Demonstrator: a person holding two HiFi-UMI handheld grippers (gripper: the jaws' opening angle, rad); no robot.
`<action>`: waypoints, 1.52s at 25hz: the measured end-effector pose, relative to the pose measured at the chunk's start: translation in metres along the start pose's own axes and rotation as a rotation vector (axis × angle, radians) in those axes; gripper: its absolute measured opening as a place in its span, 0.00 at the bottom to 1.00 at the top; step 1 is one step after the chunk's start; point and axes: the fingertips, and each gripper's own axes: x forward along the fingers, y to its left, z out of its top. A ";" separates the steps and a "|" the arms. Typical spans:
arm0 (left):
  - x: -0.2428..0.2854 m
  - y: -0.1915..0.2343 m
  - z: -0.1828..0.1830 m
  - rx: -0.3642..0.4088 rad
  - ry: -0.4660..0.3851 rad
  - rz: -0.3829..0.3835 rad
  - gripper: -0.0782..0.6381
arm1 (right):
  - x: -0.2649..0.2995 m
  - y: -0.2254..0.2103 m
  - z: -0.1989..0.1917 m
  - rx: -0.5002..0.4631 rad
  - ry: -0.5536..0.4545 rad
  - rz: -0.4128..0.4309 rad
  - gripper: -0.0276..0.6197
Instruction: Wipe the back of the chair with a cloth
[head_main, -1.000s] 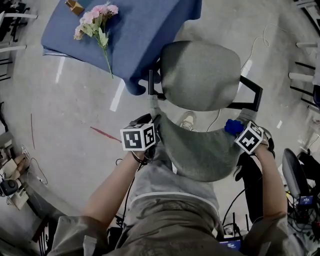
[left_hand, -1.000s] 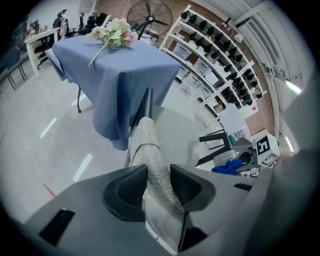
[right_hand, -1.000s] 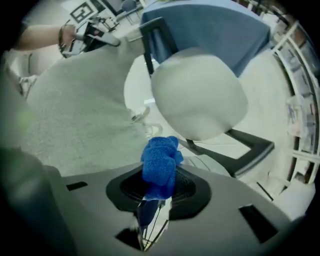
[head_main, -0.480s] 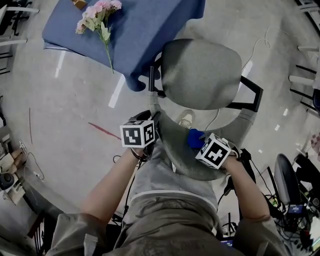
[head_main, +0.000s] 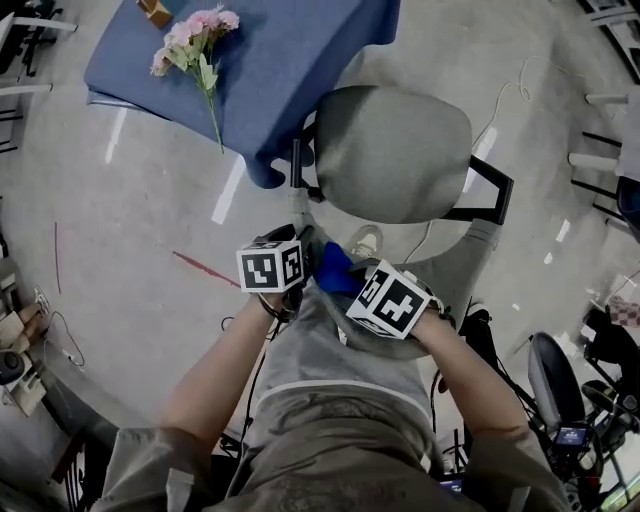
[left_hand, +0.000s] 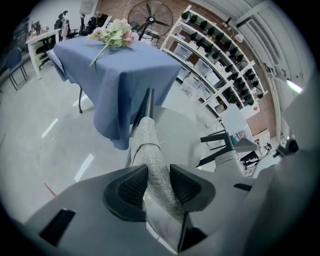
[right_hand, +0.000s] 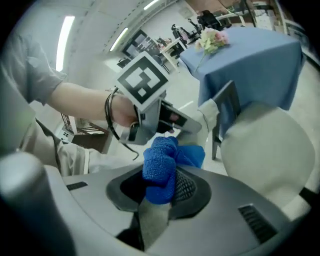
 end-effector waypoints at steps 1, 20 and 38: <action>0.001 -0.001 0.001 0.004 0.003 -0.005 0.33 | -0.005 -0.003 -0.022 0.017 0.032 0.000 0.21; 0.001 -0.001 0.001 0.053 0.023 -0.032 0.34 | -0.080 -0.051 -0.178 0.176 0.327 -0.232 0.21; 0.002 -0.001 0.000 0.083 0.030 -0.043 0.35 | -0.010 0.035 0.021 0.052 -0.112 -0.085 0.21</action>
